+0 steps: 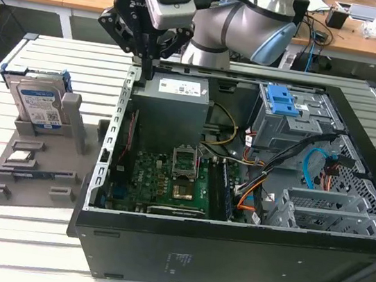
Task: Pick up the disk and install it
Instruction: 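Reach for the disk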
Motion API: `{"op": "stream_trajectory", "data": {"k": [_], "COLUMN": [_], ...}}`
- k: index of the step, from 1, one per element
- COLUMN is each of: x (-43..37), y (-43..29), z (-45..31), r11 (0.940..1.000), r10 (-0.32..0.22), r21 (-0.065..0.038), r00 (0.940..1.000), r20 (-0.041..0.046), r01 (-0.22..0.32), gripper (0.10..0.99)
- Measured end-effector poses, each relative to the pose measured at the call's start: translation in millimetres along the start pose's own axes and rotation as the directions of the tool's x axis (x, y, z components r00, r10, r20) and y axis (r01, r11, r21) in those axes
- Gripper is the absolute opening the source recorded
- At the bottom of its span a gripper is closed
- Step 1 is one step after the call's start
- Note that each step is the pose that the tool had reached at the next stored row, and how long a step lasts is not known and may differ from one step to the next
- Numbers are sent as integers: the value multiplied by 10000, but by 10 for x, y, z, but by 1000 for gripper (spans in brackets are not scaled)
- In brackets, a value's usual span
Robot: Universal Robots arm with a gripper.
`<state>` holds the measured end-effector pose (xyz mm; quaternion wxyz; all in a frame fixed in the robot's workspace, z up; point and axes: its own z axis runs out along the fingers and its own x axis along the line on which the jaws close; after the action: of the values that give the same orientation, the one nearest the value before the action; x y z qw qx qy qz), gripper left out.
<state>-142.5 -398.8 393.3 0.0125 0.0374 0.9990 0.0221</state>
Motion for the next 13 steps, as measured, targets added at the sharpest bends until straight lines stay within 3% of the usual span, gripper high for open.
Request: {"op": "stream_trajectory", "data": {"k": [13], "x": [268], "y": [-20], "z": [-8], "r11": [10000], "r10": [-1], "r21": [1], "r00": [10000], "r20": [-1], "r01": [1], "gripper": [106]}}
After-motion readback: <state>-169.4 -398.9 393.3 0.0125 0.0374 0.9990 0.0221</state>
